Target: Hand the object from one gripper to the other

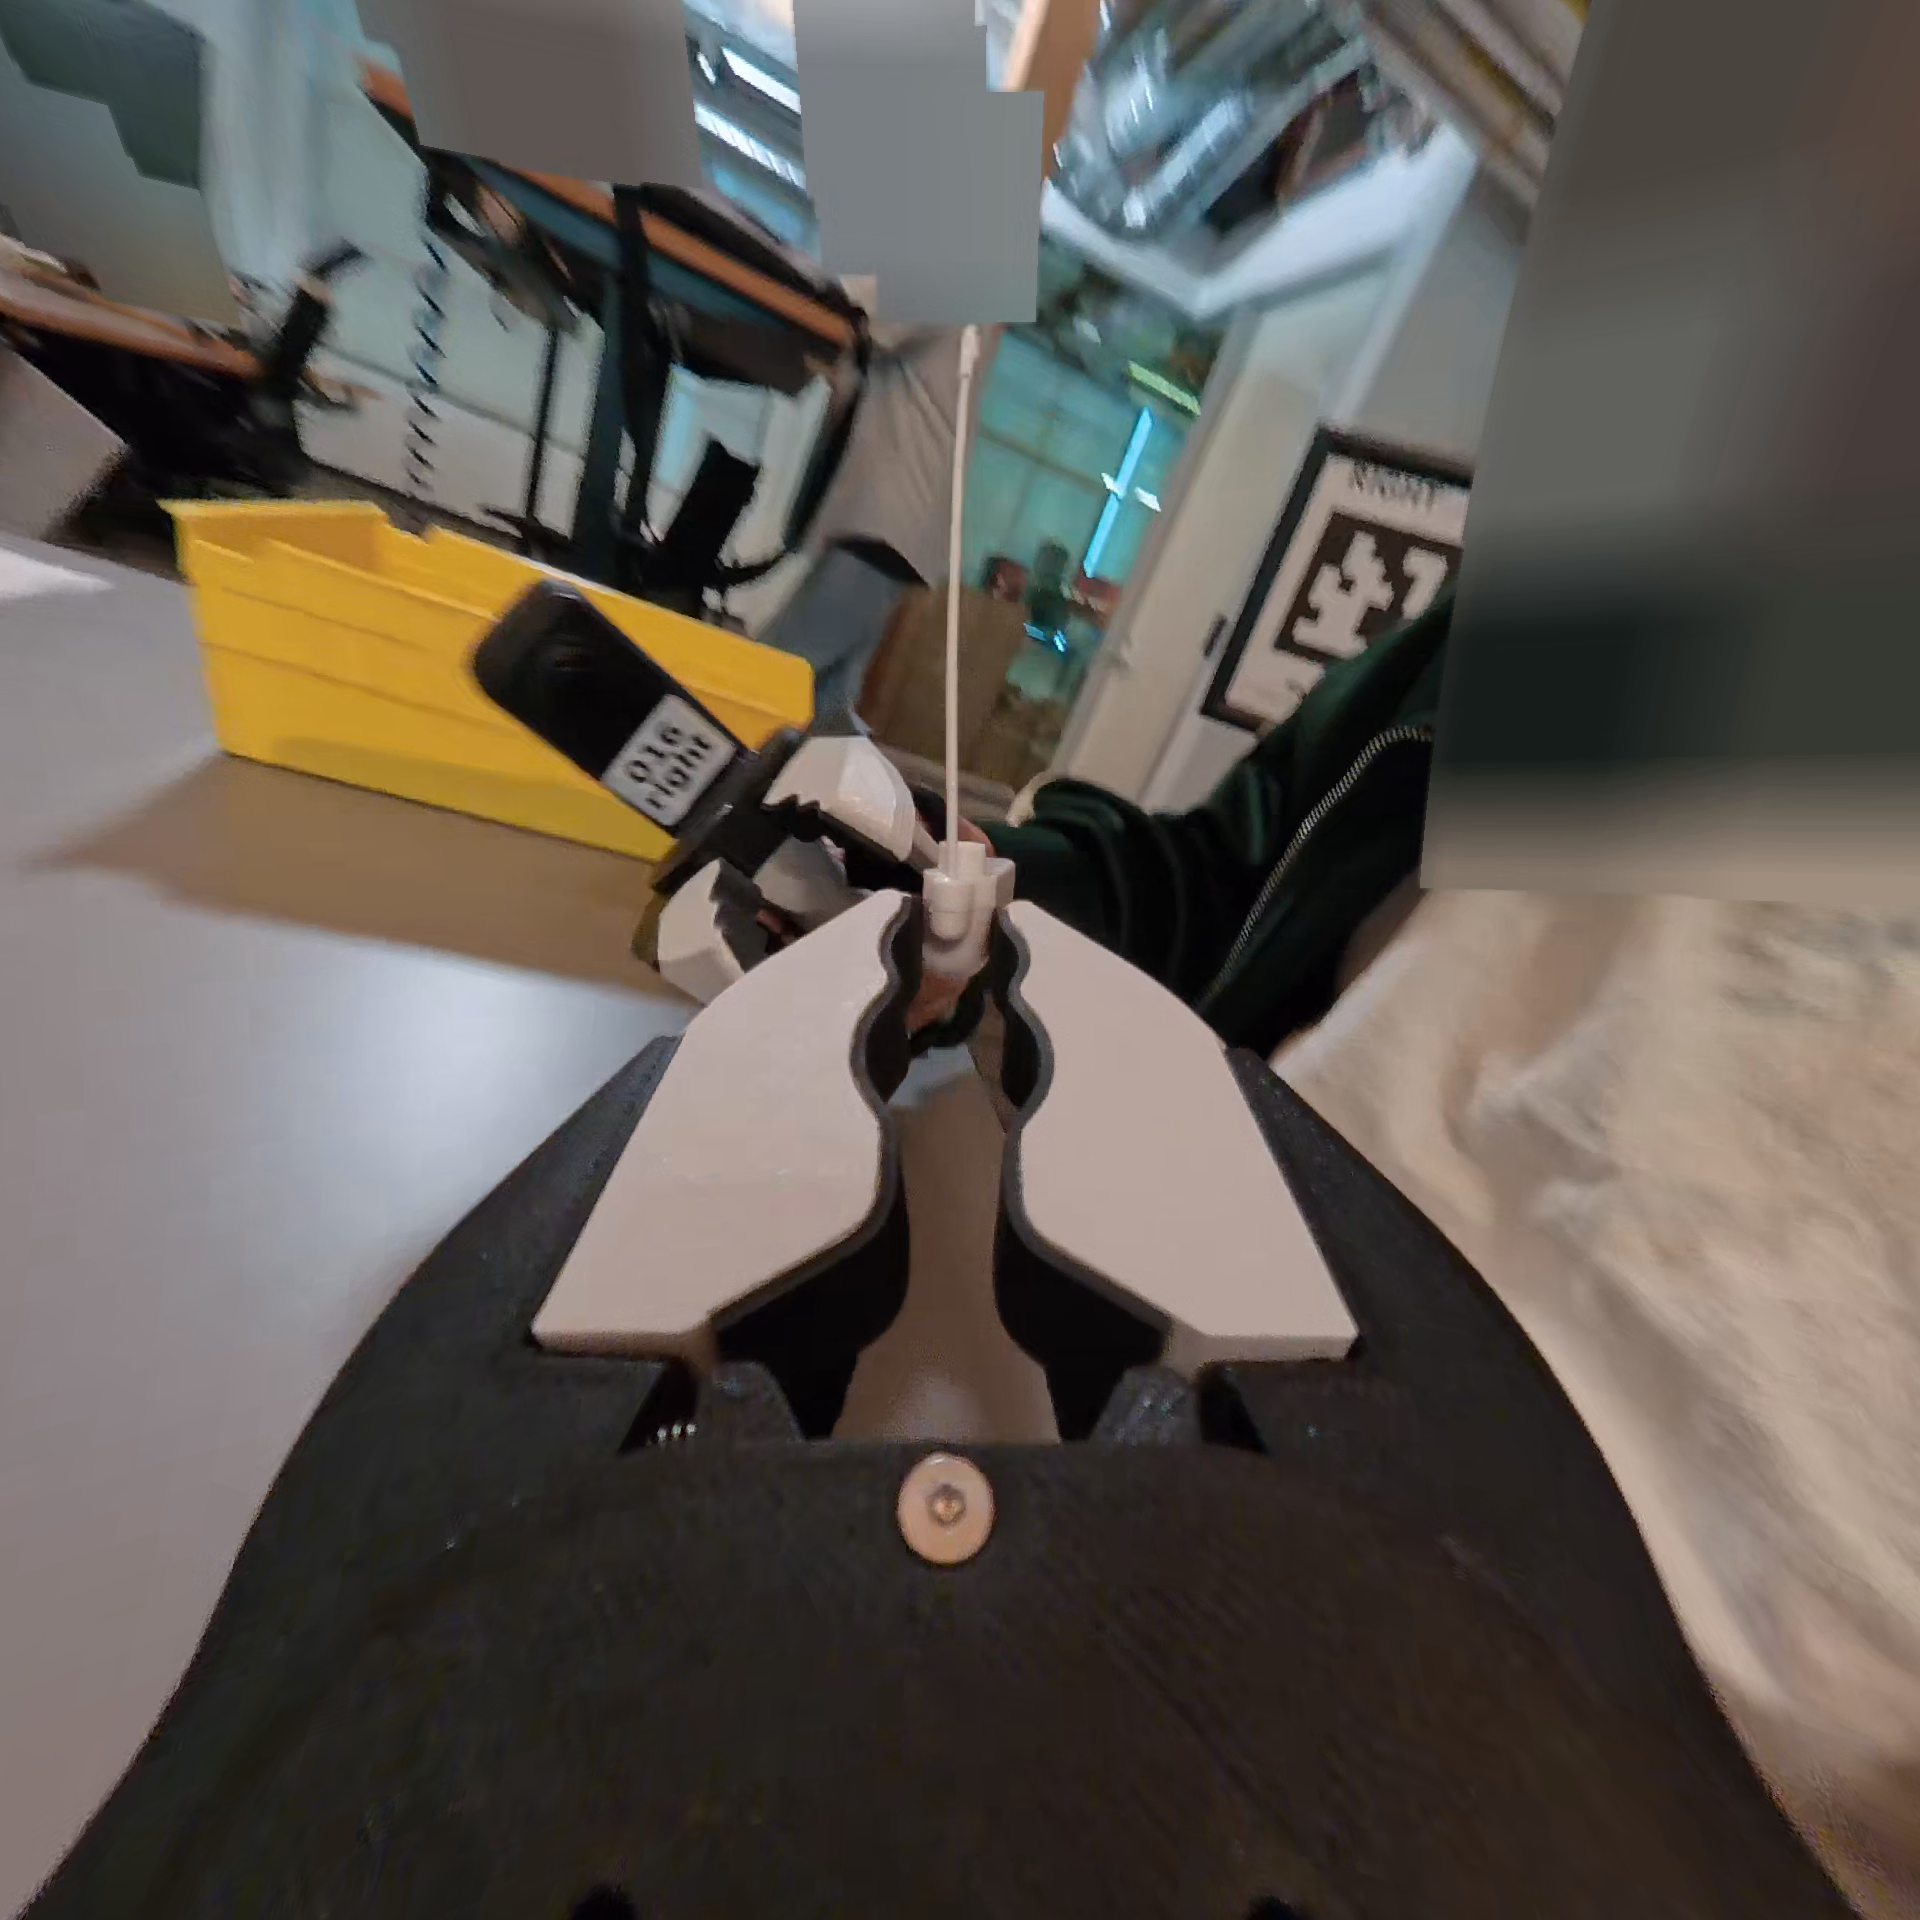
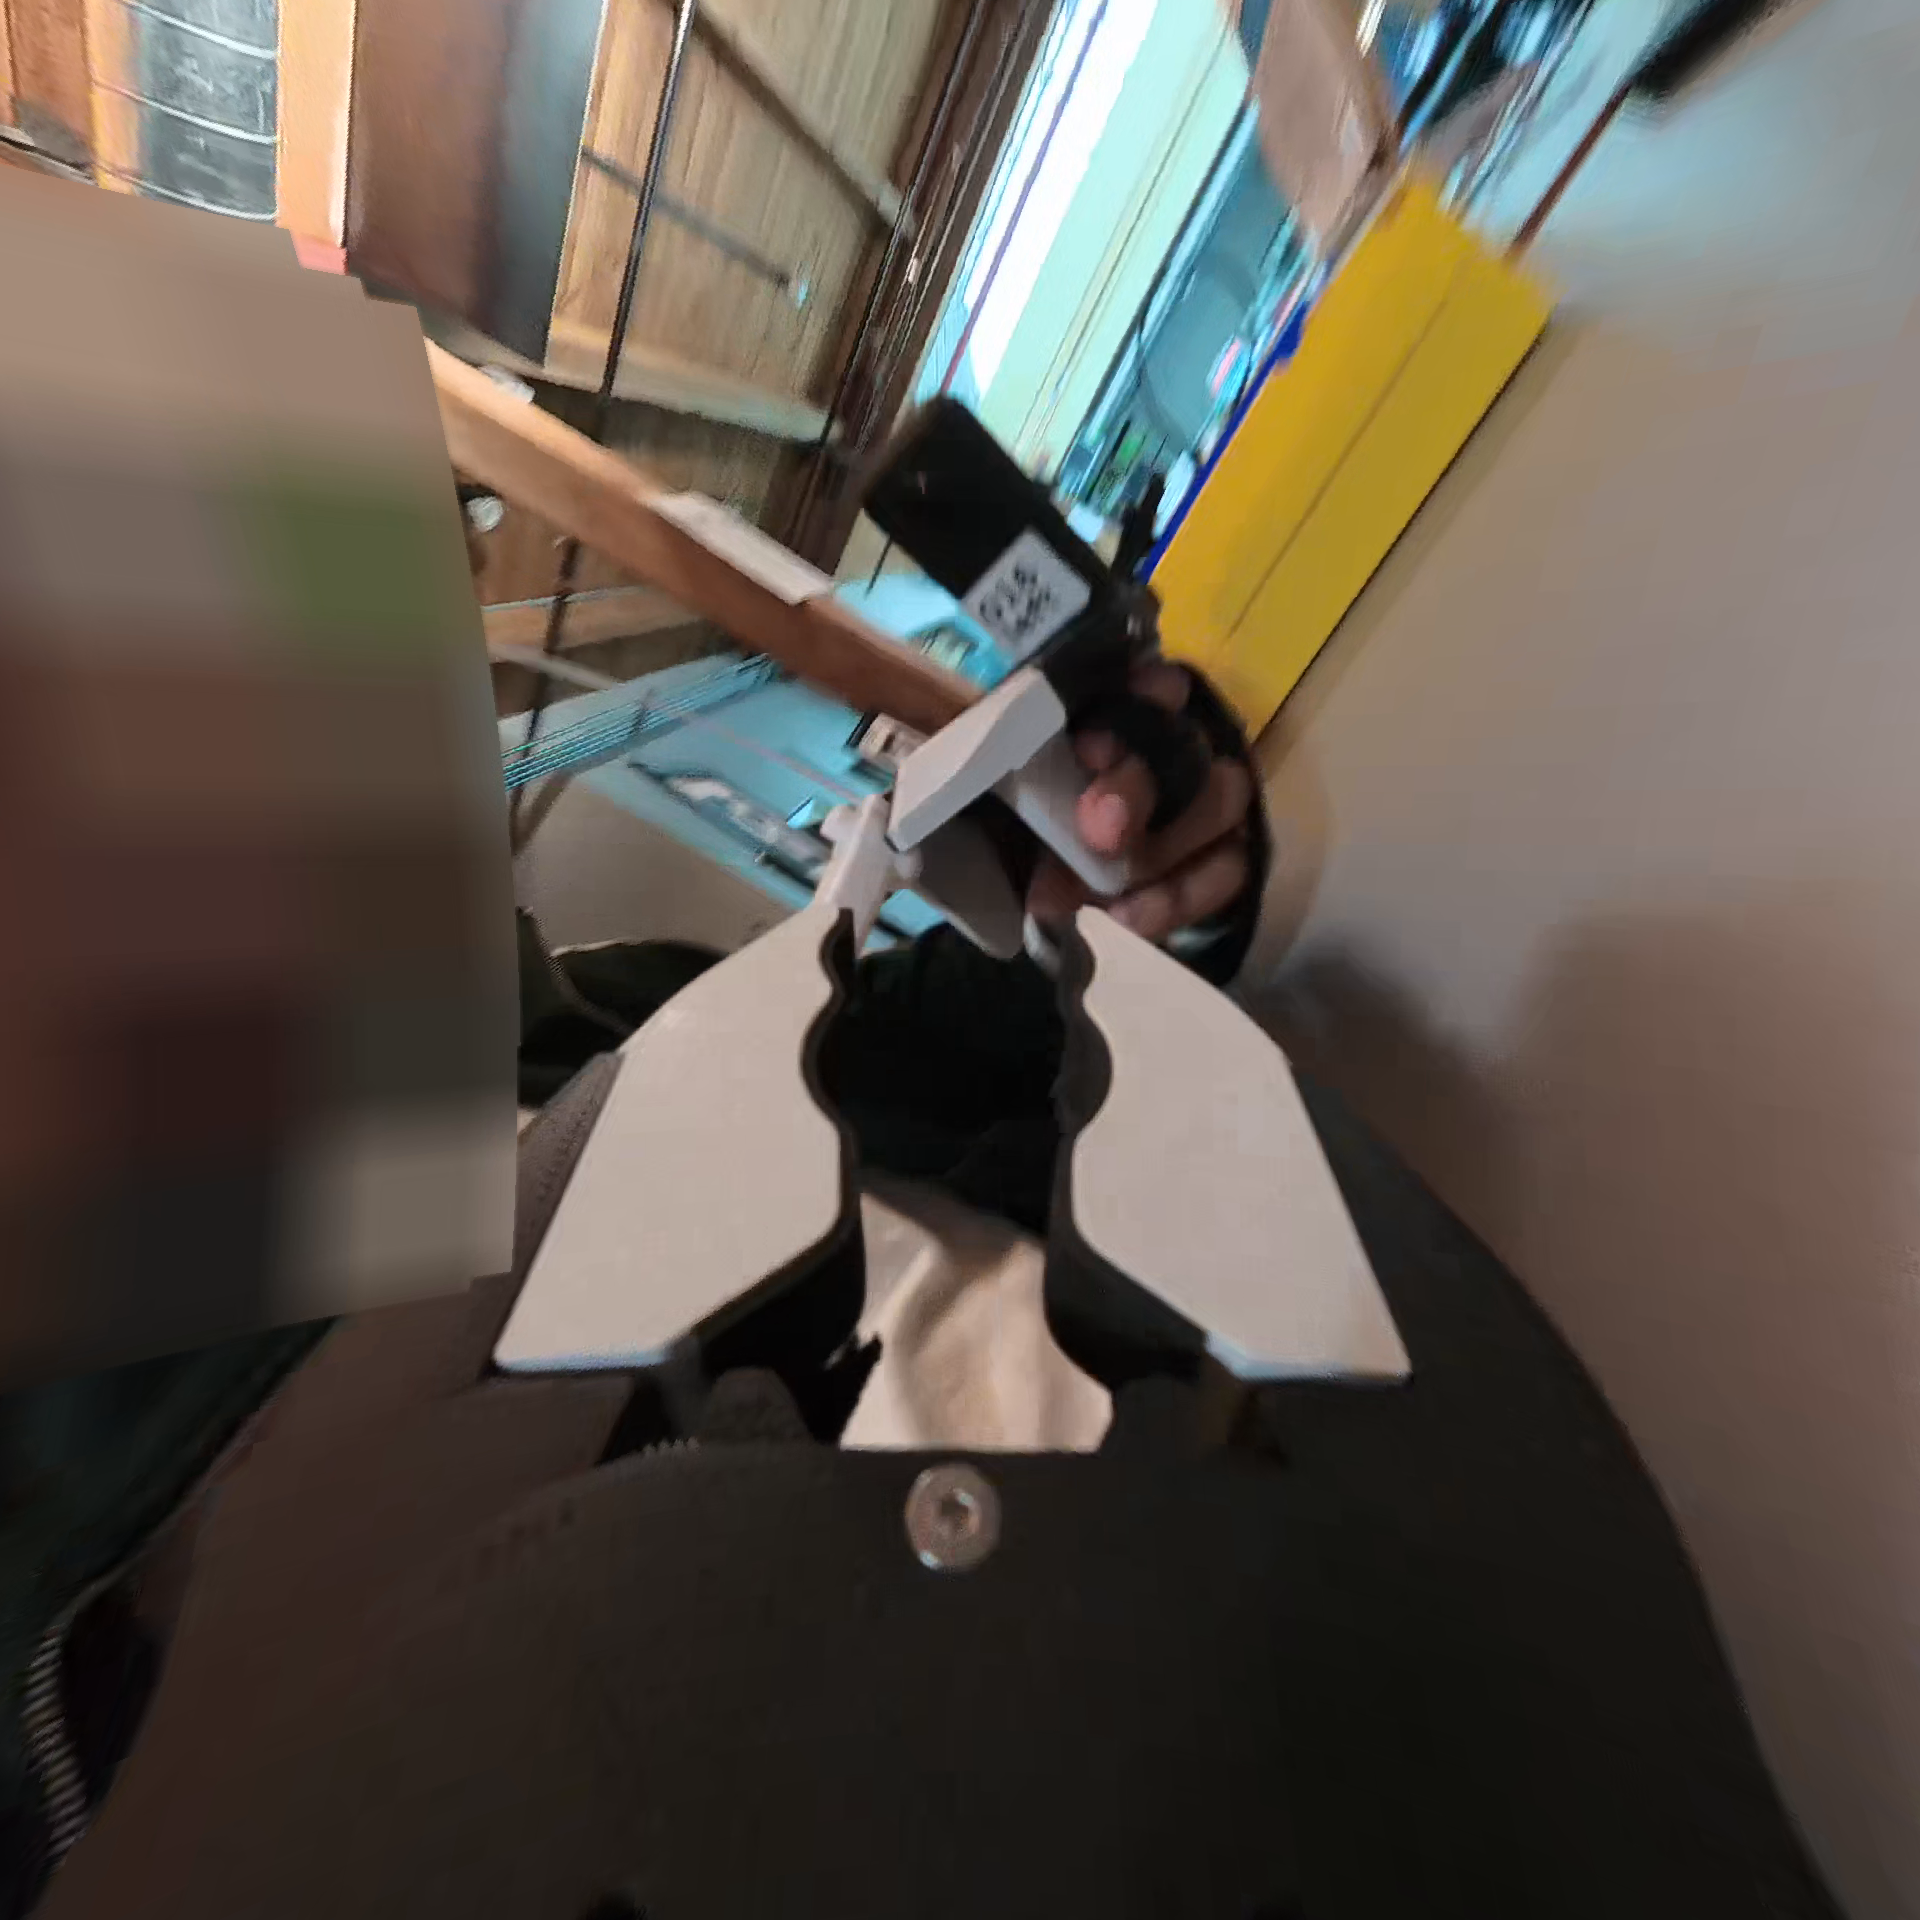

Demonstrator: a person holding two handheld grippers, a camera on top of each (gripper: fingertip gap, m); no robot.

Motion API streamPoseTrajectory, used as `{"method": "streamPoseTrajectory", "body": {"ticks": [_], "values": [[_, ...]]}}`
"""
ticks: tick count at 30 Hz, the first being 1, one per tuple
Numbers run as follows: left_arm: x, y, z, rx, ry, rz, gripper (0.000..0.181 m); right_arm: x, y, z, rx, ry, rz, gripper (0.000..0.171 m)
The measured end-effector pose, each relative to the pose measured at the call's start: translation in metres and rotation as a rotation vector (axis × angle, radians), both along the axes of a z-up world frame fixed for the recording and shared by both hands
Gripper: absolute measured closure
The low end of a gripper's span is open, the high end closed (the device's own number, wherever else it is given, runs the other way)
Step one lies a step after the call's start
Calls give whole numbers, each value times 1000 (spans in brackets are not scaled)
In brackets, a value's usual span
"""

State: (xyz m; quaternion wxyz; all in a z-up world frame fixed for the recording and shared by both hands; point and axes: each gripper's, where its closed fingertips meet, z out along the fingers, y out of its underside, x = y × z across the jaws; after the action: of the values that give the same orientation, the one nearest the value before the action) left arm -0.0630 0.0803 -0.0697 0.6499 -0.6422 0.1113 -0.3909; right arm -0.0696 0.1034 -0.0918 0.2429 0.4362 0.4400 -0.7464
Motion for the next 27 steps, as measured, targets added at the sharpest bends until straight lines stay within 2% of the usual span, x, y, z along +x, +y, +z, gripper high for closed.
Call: {"method": "streamPoseTrajectory", "body": {"ticks": [5,9,11,15,27], "values": [[-28,4,9,45,-85,159,171,-16,41,27,105,244,-366,134],[-23,12,-1,19,-63,179,170,-11,64,55,209,437,-605,137],[-16,15,-2,23,-41,180,170,-9,68,61,271,486,-665,139],[1,19,-5,24,-22,146,170,-6,59,66,314,517,-661,141],[19,23,-16,-10,7,86,170,3,60,86,220,513,-628,147]]}}
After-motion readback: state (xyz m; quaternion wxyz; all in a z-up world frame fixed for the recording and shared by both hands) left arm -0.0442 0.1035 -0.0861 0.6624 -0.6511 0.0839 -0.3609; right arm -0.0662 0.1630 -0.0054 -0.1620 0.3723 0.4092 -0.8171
